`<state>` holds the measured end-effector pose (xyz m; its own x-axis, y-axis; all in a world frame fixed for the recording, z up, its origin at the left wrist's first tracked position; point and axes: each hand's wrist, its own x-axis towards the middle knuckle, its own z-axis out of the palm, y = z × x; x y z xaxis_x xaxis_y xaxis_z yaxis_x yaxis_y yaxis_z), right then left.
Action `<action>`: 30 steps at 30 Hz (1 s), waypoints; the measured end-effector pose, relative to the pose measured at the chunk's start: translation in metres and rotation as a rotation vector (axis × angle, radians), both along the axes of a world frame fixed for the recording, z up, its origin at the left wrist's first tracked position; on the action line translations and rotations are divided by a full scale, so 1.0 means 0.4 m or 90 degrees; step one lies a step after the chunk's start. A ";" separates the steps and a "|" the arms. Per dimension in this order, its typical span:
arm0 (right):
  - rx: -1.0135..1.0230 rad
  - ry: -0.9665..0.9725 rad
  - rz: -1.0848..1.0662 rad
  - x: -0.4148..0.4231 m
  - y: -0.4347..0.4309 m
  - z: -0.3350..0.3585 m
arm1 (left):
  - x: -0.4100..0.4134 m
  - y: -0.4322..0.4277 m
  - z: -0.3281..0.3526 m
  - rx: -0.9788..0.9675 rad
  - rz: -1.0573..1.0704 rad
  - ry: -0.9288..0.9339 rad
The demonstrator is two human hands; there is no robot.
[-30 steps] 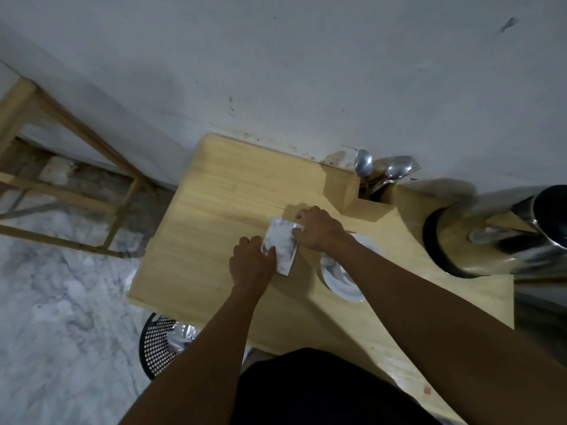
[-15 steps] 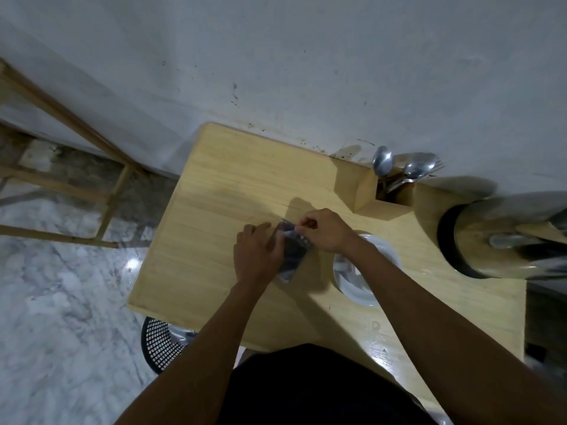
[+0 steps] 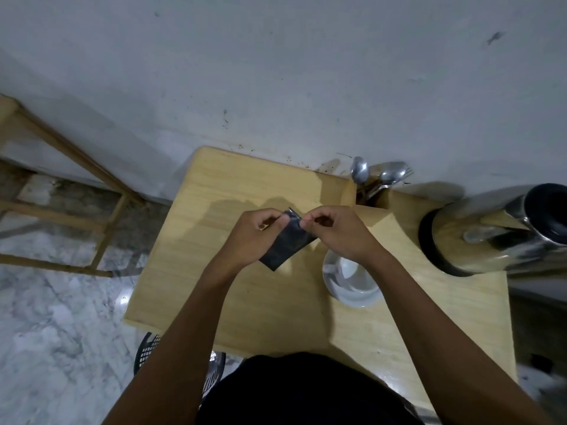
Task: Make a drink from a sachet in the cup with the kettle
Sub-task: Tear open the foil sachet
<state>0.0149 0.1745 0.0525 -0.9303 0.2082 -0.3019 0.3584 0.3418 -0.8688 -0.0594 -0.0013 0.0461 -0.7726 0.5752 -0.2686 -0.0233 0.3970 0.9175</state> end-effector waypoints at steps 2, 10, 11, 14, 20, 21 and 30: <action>-0.008 0.024 -0.010 0.017 0.000 0.025 | 0.008 0.010 0.024 0.013 -0.012 -0.006; 0.014 0.077 -0.012 0.085 0.008 0.099 | 0.068 0.030 0.106 0.040 -0.012 0.054; 0.013 0.088 -0.010 0.089 0.007 0.106 | 0.075 0.030 0.115 0.046 -0.012 0.064; 0.037 0.134 0.014 0.097 0.005 0.134 | 0.092 0.025 0.147 0.050 -0.025 0.097; 0.204 0.168 0.108 0.091 0.007 0.206 | 0.108 0.001 0.197 0.009 -0.065 0.178; 0.216 0.171 0.120 0.087 0.006 0.216 | 0.107 -0.001 0.201 -0.004 -0.070 0.197; 0.251 0.168 0.144 0.077 0.011 0.269 | 0.128 -0.002 0.208 -0.007 -0.040 0.271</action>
